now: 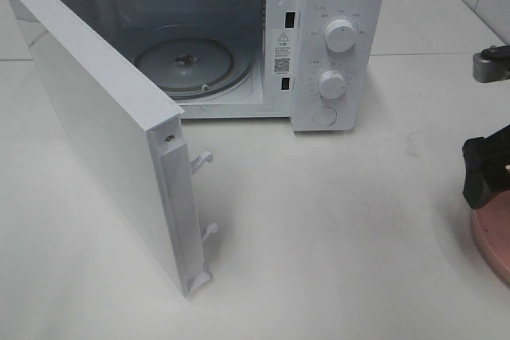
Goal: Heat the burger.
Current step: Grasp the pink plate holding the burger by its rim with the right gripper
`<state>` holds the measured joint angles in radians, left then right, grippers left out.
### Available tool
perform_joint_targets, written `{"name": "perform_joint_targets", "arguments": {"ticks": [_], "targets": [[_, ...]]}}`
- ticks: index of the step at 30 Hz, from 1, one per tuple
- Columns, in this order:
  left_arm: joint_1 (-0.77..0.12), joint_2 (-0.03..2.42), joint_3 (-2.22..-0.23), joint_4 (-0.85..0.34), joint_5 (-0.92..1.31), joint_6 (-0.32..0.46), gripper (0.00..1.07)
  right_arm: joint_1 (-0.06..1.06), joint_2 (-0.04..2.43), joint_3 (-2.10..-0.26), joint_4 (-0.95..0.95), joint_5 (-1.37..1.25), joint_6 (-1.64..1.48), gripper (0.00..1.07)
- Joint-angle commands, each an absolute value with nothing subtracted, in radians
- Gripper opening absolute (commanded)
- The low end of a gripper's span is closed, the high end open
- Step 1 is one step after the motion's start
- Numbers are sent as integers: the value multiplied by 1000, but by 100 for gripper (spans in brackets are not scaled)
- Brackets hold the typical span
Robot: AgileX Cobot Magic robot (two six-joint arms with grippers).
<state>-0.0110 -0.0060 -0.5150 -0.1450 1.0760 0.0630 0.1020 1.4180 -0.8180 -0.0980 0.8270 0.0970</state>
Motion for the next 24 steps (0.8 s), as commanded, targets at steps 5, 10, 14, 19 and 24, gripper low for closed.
{"name": "perform_joint_targets", "arguments": {"ticks": [5,10,14,19,24], "targets": [[-7,-6,-516,-152,1072,58,100,99,1530,-811,-106,772,117,97],[-7,-6,-516,-152,1072,58,100,99,1595,-811,-106,723,117,95],[-7,-6,-516,-152,1072,58,100,99,1631,-811,-106,711,117,95],[-7,-6,-516,-152,1072,58,100,99,1705,-811,-108,679,116,93],[-7,-6,-516,-152,1072,58,100,99,1741,-807,-111,647,113,92]]}}
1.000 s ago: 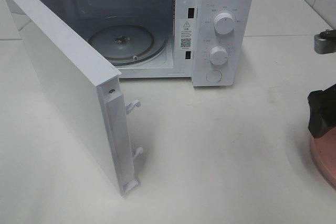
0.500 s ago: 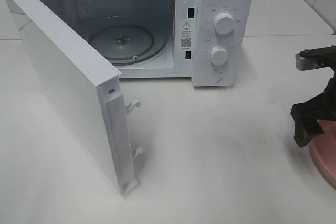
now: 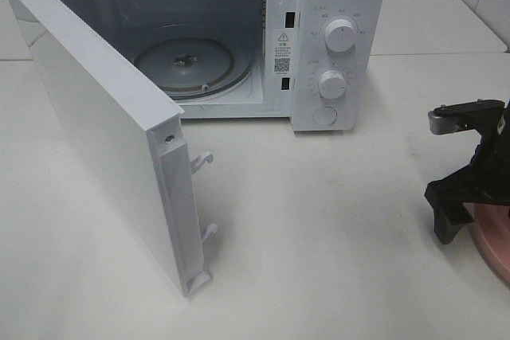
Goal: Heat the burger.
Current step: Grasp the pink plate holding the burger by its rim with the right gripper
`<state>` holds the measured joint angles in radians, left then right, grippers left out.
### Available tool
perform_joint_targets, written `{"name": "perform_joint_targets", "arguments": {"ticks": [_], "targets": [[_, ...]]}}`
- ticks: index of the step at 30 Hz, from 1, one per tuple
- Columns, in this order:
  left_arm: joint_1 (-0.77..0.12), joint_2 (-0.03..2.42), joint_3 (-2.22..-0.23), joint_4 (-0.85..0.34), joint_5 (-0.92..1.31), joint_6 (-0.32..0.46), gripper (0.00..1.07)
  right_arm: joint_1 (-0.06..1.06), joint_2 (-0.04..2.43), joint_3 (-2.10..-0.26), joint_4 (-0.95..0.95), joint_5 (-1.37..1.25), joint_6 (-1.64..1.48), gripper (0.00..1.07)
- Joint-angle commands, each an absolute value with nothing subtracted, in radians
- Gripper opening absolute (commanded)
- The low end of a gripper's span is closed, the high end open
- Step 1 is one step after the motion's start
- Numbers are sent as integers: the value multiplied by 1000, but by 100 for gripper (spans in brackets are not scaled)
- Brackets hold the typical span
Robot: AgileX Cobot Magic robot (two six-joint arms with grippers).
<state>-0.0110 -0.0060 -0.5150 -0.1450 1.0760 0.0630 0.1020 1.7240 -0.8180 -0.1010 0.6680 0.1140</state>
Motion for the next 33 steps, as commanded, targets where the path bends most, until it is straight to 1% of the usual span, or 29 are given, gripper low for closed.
{"name": "perform_joint_targets", "arguments": {"ticks": [1,12,13,14,15,16,17,18,19,20,21,22,23,24,25,26,27,28,29,31,33], "targets": [[-7,-6,-516,-152,1072,58,100,99,1741,-807,-111,647,113,92],[-7,-6,-516,-152,1072,58,100,76,1790,-759,-111,580,113,88],[-7,-6,-516,-152,1072,58,100,76,1799,-759,-111,581,113,86],[-7,-6,-516,-152,1072,58,100,76,1799,-759,-111,581,113,86],[-7,-6,-516,-152,1072,58,100,76,1801,-759,-111,580,113,82],[-7,-6,-516,-152,1072,58,100,76,1801,-759,-111,580,113,82],[-7,-6,-516,-152,1072,58,100,76,1801,-759,-111,580,113,78],[-7,-6,-516,-152,1072,58,100,76,1802,-759,-111,581,123,69],[-7,-6,-516,-152,1072,58,100,76,1802,-759,-111,581,123,69],[-7,-6,-516,-152,1072,58,100,76,1803,-759,-111,586,136,61],[-7,-6,-516,-152,1072,58,100,76,1803,-759,-111,586,136,61],[-7,-6,-516,-152,1072,58,100,76,1803,-759,-111,589,144,54],[-7,-6,-516,-152,1072,58,100,76,1803,-759,-111,598,144,43],[-7,-6,-516,-152,1072,58,100,76,1803,-759,-111,598,144,43],[-7,-6,-516,-152,1072,58,100,76,1803,-759,-111,603,144,37],[-7,-6,-516,-152,1072,58,100,76,1803,-759,-111,614,144,23],[-7,-6,-516,-152,1072,58,100,76,1803,-759,-111,614,144,23],[-7,-6,-516,-152,1072,58,100,76,1803,-759,-111,616,144,10],[-7,-6,-516,-152,1072,58,100,76,1803,-759,-111,616,144,10],[-7,-6,-516,-152,1072,58,100,76,1803,-759,-111,615,144,0],[-7,-6,-516,-152,1072,58,100,79,1803,-759,-111,616,145,0]]}}
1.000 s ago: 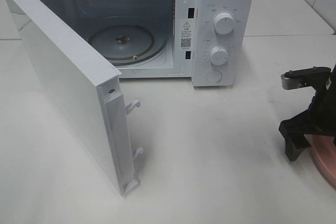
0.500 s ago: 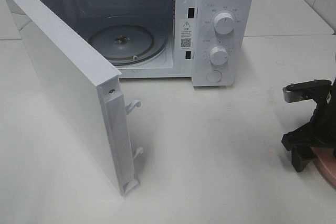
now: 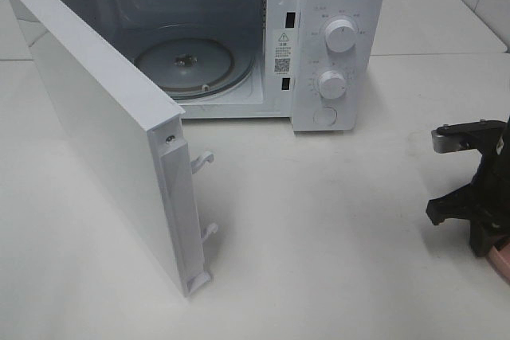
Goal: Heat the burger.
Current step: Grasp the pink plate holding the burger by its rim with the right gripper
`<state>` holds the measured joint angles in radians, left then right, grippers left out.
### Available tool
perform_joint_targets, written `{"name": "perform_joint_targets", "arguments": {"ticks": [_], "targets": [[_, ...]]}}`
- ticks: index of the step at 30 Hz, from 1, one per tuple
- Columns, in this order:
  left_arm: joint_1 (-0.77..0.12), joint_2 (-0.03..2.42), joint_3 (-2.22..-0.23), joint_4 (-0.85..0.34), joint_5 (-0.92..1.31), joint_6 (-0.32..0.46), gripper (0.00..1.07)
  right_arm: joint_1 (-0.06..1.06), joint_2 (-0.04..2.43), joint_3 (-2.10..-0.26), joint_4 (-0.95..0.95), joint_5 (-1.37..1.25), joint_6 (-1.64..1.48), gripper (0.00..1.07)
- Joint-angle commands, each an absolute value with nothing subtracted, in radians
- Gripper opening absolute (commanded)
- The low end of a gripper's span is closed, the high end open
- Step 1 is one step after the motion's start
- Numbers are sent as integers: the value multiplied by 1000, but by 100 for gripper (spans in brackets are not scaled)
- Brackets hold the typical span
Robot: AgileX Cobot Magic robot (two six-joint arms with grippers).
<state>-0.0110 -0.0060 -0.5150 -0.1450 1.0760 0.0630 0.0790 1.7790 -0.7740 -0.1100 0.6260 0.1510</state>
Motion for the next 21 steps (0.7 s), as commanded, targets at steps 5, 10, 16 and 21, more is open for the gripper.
{"name": "perform_joint_targets", "arguments": {"ticks": [5,10,16,21], "targets": [[-7,-6,-516,-152,1072,58,100,79,1803,-759,-111,621,153,0],[-7,-6,-516,-152,1072,58,100,79,1800,-759,-113,636,168,0],[-7,-6,-516,-152,1072,58,100,127,1745,-759,-218,658,274,0],[-7,-6,-516,-152,1072,58,100,165,1741,-759,-313,689,370,0]]}}
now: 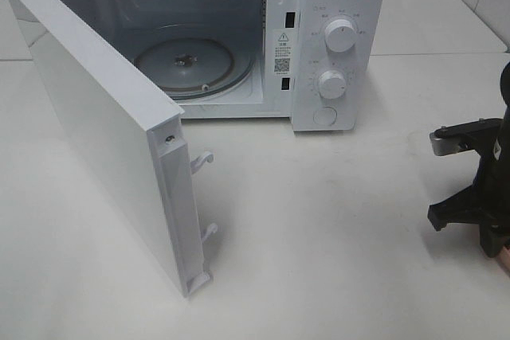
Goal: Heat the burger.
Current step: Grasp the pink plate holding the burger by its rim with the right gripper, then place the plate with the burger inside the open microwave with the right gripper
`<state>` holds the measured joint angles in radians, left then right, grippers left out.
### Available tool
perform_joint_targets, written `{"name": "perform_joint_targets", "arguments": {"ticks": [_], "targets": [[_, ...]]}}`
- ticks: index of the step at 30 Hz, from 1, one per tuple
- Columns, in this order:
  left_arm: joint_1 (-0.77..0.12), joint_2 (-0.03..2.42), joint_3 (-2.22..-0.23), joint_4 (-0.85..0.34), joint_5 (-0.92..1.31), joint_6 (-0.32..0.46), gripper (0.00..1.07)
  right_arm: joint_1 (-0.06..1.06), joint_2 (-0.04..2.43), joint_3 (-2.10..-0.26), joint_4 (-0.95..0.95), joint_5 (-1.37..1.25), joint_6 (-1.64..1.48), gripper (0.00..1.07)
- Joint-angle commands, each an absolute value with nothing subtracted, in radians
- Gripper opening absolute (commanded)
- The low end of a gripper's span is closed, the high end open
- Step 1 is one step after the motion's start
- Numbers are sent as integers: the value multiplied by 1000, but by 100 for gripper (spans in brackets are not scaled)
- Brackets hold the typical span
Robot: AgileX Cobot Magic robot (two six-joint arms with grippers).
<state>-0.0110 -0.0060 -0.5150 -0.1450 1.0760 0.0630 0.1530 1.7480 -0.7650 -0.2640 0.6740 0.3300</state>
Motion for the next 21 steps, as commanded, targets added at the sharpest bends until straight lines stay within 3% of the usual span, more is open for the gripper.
{"name": "perform_joint_targets", "arguments": {"ticks": [1,21], "targets": [[-7,-6,-516,-152,1072,58,100,185,1741,-759,-352,705,406,0],[-7,-6,-516,-152,1072,58,100,339,1614,-759,-547,896,549,0]]}}
